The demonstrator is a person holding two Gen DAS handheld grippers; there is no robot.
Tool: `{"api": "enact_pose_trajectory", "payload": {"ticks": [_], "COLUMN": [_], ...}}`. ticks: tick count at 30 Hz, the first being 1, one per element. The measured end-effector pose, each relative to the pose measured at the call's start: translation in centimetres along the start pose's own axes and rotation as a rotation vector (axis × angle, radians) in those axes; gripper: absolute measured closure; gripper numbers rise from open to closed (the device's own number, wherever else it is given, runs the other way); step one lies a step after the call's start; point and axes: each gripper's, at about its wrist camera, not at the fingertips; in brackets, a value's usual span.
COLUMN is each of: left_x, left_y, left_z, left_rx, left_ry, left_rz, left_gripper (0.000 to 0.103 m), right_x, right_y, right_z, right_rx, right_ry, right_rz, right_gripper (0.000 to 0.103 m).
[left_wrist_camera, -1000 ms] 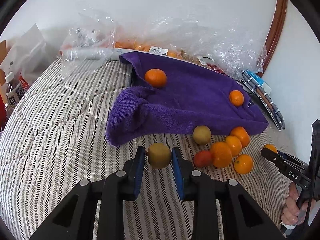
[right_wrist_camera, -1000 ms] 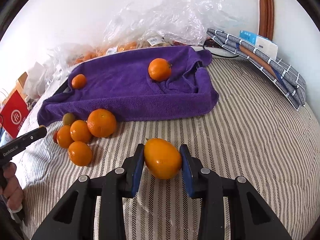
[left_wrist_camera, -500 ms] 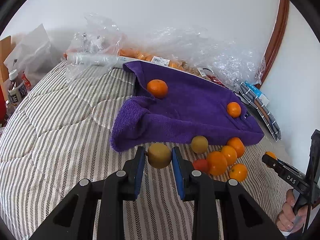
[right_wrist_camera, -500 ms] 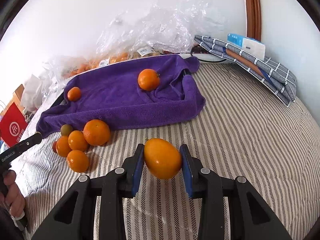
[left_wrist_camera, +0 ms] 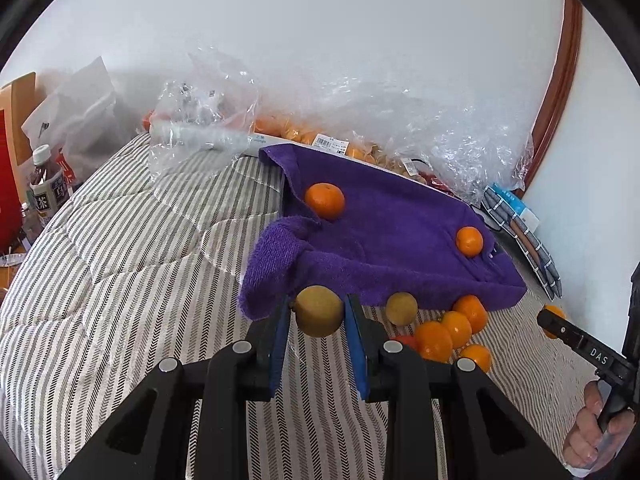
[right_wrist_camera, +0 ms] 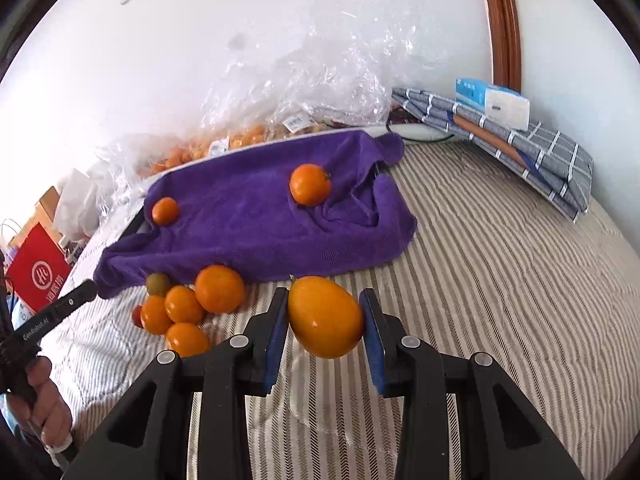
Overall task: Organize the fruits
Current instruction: 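Lift the oval fruit with the right gripper and carry it onto the towel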
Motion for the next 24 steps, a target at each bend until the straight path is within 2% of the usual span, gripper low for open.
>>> {"api": "enact_pose_trajectory", "payload": {"ticks": [3,8,16,24], "left_x": [-1.2,-4.2,-7.2,-6.8], "left_y": [0.4,-1.2,-4.3,-4.9], "left_z": [-1.1,-1.0,5.5,10.0], "left_rx": [0.069,0.037,-0.015,-0.026], "left_ry": [-0.028,-0.064,0.002,0.03], "left_rz": [-0.056,-0.01,0.053,0.046], "left_gripper": [0.077,0.077,0.077,0.077], "right_x": [-1.4,-3.4,-7.0,-7.5], "right_y": [0.6,1.0,1.3,0.5], "right_z": [-0.5,0.2,4.6,8.1], "right_rx": [0.001,-0.011,-0.019,-0.037], "right_ry": [-0.022,-0.053,-0.046,-0.029], "right_rz": [-0.029,-0.048,-0.085,-0.096], "right_gripper": [0.068,0.068,0.068,0.068]}}
Point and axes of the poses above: each gripper's, at about its wrist camera, not at the fingertips, and z roughly the way its jaws point, y to its left, x to its underside, and after that the axes turned 5 degrees about -x, right-handed
